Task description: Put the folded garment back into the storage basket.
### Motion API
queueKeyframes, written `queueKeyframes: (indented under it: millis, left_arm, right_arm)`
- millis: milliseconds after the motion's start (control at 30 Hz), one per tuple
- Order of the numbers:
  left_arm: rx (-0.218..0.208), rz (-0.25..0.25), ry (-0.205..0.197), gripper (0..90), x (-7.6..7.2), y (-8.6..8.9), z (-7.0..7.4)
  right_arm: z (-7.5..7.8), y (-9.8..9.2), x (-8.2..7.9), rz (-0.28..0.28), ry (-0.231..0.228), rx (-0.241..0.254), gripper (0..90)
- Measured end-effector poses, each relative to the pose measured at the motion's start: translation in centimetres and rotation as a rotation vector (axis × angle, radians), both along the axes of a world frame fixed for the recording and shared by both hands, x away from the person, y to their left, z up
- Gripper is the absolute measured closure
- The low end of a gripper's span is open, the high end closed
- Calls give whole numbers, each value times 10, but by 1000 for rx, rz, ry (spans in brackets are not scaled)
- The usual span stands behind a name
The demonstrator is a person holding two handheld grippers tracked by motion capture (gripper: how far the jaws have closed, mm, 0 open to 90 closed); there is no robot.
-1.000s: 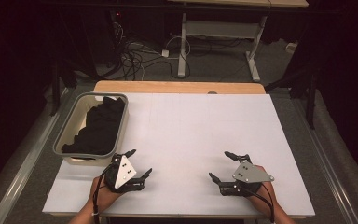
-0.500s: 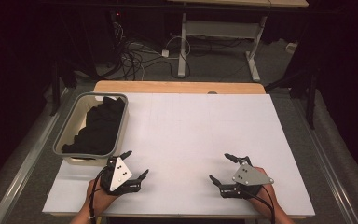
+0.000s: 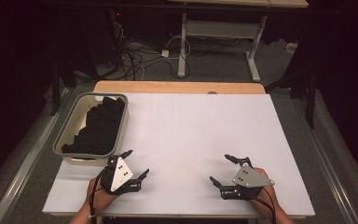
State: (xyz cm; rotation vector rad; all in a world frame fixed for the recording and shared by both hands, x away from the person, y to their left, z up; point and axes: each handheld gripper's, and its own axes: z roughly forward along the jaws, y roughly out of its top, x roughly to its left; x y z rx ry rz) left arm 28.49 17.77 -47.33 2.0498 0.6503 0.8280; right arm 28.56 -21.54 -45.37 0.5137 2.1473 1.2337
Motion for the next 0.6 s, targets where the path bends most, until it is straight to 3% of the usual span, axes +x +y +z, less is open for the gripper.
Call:
queueKeyframes:
  millis: [600]
  left_arm:
    - [9, -3, 5, 169, 3, 0, -1]
  right_arm:
    - [0, -3, 1, -7, 5, 5, 161]
